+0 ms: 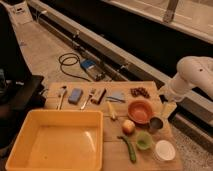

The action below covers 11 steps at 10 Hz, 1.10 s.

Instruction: Place fork in plastic cup

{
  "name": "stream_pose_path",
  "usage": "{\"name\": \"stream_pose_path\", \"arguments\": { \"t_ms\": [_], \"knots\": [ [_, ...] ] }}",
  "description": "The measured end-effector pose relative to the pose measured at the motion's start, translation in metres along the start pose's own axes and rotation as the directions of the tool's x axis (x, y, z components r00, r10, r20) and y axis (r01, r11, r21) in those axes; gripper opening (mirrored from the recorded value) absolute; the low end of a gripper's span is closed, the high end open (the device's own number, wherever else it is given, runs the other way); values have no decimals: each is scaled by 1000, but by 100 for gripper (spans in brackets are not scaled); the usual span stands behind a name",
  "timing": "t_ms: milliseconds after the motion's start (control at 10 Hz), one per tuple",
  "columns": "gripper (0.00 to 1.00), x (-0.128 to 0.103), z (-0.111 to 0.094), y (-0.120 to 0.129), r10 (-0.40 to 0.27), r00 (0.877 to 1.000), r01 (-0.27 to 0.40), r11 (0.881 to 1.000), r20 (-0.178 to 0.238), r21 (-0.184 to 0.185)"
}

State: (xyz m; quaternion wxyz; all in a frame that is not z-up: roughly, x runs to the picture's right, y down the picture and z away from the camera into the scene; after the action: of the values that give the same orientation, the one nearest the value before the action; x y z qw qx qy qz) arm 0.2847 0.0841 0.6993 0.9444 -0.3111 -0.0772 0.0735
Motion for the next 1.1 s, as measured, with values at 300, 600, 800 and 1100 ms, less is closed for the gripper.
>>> {"name": "stream_pose_path", "arguments": {
  "t_ms": [300, 600, 800, 1100],
  "knots": [
    [80, 1, 0, 0, -6, 1000, 6, 1000, -7, 1],
    [80, -12, -8, -29, -114, 992, 113, 993, -57, -15],
    [80, -36, -6, -61, -229, 970, 227, 973, -81, -28],
    [80, -99, -3, -86, -411, 909, 411, 911, -60, -20]
  ]
}}
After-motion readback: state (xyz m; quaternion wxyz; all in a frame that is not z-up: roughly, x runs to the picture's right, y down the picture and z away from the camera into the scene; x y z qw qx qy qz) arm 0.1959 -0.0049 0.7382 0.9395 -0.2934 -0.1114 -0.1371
